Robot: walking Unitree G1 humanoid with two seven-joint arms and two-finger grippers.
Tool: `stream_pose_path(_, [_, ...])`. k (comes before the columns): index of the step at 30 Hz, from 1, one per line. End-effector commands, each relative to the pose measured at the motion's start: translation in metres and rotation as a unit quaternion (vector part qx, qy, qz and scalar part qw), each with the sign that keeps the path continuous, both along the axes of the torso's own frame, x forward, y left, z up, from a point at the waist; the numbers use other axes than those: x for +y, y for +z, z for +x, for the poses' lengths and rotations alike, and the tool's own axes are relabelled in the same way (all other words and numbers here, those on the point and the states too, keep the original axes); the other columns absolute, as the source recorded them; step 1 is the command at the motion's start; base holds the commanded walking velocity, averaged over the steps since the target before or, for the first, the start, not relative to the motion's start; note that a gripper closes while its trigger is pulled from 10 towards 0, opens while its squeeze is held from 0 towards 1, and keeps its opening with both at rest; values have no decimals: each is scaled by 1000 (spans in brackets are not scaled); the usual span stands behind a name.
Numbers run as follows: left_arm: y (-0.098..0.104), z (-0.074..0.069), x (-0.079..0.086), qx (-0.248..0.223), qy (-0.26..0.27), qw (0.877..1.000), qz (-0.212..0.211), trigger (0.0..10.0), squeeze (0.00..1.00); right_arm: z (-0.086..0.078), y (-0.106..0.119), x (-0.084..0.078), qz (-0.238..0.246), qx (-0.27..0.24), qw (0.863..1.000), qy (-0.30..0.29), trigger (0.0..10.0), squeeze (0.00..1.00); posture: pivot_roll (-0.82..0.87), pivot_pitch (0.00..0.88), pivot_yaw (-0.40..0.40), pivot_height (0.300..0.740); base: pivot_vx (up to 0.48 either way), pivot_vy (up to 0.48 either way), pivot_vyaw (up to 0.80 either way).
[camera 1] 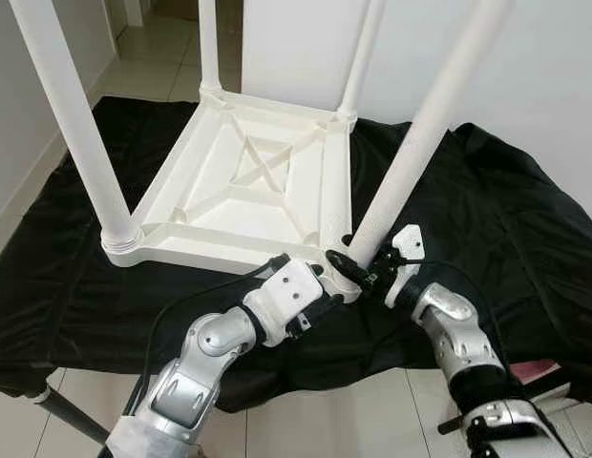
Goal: Building children table
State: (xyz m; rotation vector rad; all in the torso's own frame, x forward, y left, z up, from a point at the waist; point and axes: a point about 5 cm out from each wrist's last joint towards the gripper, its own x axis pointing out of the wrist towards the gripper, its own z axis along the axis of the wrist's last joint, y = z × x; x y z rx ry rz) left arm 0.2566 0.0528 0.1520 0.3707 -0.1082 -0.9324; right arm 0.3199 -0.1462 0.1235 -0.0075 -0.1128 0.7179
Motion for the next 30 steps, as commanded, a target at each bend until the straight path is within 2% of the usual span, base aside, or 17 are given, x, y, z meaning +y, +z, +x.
stream_pose_path(1, [0, 4, 0, -12, 34, 999, -7, 10000, 0, -1, 3, -1, 21, 0, 999, -32, 10000, 0, 54, 66, -118, 740, 0, 0, 0])
stream_pose_path(2, [0, 4, 0, -12, 34, 999, -7, 10000, 0, -1, 3, -1, 21, 0, 999, -32, 10000, 0, 54, 66, -118, 740, 0, 0, 0])
stream_pose_path(5, [-3, 3, -2, -11, 34, 999, -3, 10000, 0, -7, -5, 2, 27, 14, 996, -87, 10000, 0, 48, 72, -115, 740, 0, 0, 0])
stream_pose_path(8, [-3, 3, -2, -10, 33, 999, -3, 10000, 0, -10, -8, 5, 35, 20, 994, -102, 10000, 0, 46, 74, -115, 740, 0, 0, 0])
stream_pose_path(9, [-4, 3, -1, -8, 33, 999, -2, 10000, 0, -16, -11, 14, 47, 27, 989, -140, 10000, 0, 49, 79, -117, 740, 0, 0, 0])
stream_pose_path(13, [-4, 3, -1, -7, 33, 999, -2, 10000, 0, -17, -12, 17, 48, 28, 985, -161, 10000, 0, 51, 81, -119, 740, 0, 0, 0])
stream_pose_path(14, [-4, 3, -1, -8, 33, 999, -2, 10000, 0, -18, -13, 19, 53, 37, 980, -186, 10000, 0, 52, 81, -119, 740, 0, 0, 0])
stream_pose_path(15, [-4, 3, -1, -8, 33, 999, -2, 10000, 0, -18, -13, 19, 53, 37, 980, -186, 10000, 0, 52, 81, -119, 740, 0, 0, 0])
stream_pose_path(17, [-4, 2, -1, -7, 34, 999, -2, 10000, 0, -19, -15, 24, 54, 47, 969, -235, 10000, 0, 52, 81, -119, 740, 0, 0, 0])
stream_pose_path(19, [-4, 2, -1, -7, 34, 999, -2, 10000, 0, -19, -15, 26, 54, 50, 965, -251, 10000, 0, 52, 81, -119, 740, 0, 0, 0])
stream_pose_path(25, [-3, -1, -4, -2, 26, 1000, -14, 10000, 0, -23, -9, 40, 58, 46, 964, -256, 10000, 0, 58, 89, -125, 740, 0, 0, 0])
stream_pose_path(30, [-3, 0, -5, -4, 22, 1000, -12, 10000, 0, -26, -6, 43, 46, 40, 966, -250, 10000, 0, 57, 88, -127, 740, 0, 0, 0])
